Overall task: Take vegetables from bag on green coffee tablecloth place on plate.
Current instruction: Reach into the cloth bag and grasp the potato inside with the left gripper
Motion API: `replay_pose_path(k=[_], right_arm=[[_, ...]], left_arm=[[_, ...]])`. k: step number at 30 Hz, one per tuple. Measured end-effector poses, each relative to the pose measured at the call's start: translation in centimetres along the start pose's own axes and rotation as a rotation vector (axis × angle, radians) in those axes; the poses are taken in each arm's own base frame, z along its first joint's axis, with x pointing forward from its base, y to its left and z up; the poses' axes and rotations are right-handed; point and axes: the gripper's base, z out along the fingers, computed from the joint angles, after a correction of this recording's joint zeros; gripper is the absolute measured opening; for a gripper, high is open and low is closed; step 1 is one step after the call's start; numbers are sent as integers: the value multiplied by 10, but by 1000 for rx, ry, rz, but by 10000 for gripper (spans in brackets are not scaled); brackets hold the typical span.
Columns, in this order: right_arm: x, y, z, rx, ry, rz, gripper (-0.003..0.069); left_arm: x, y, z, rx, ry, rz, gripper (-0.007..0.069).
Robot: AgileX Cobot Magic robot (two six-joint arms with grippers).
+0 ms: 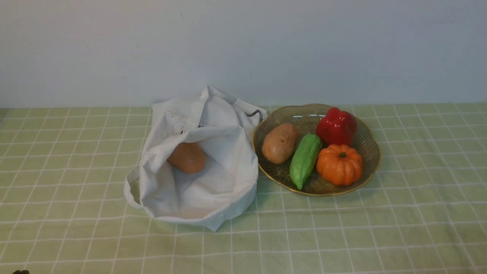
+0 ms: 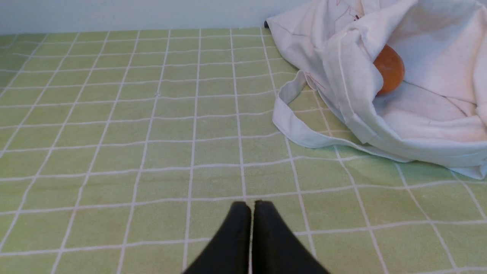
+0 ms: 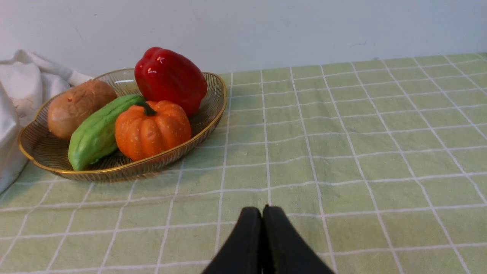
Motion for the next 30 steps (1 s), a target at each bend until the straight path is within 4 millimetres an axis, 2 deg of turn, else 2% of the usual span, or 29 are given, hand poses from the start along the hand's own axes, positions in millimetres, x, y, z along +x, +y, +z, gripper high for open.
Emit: replay_pose_path(k=[13,16,20,23,26,30], right_arm=[[0,0,0,0,0,0,-17],[0,0,0,0,0,0,-17],[0,0,0,0,0,0,-17],[0,0,0,0,0,0,-17],[0,0,0,0,0,0,-17],[0,0,0,0,0,0,-17]], left_arm=[[0,0,0,0,0,-2,-5],[-1,-4,0,40,-3,-162,-5],[-3,-14,-1,161,25,-678,-5],[-5,-19,-2,225,44,-912,-5],[-8,-22,-3,264,50,-1031,-5],[-11,-23,-4,284,43,-1064,-5]])
